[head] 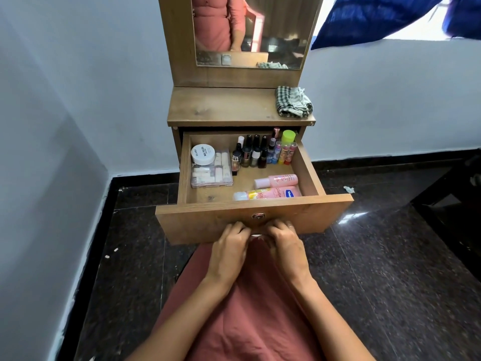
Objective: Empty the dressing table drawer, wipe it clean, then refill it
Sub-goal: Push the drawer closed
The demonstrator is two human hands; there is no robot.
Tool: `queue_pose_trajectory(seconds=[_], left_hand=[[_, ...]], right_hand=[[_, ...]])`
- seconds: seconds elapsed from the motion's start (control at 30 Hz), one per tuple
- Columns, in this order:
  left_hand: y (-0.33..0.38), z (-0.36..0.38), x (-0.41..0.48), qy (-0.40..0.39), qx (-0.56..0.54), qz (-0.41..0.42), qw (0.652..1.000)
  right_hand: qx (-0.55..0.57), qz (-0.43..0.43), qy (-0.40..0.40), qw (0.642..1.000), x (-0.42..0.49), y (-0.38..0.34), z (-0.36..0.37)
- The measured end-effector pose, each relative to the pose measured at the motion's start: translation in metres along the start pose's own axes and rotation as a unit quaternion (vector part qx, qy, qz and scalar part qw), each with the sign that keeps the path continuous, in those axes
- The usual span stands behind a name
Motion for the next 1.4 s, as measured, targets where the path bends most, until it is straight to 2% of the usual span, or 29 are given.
queue_pose_trajectory(seconds=[0.23, 0.53, 1.4], left_hand=[[-0.003, 0.003, 0.005, 0.015, -0.029, 0.004, 0.999], [-0.009, 0.002, 0.033, -0.021, -0.084, -0.038, 0.996], [-0.053, 0.009, 0.160, -0.036, -0.080, -0.063, 0.994]], right_hand=[[0.023, 0.013, -0.002, 1.000, 0.004, -0.001, 0.001], [0.041, 0.017, 0.004, 0.999, 0.034, -0.007, 0.001], [0.061, 0.017, 0.026, 0.998, 0.164, -0.005, 0.029]])
Point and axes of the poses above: each hand's wrist, its own x-axis towards the middle knuckle, its own z-axis out of the palm, y = z × x, the point moved 2 cm from there along x, towards the middle knuckle, and after that the axes turned 13 degrees about -x, right-handed, at the moved point
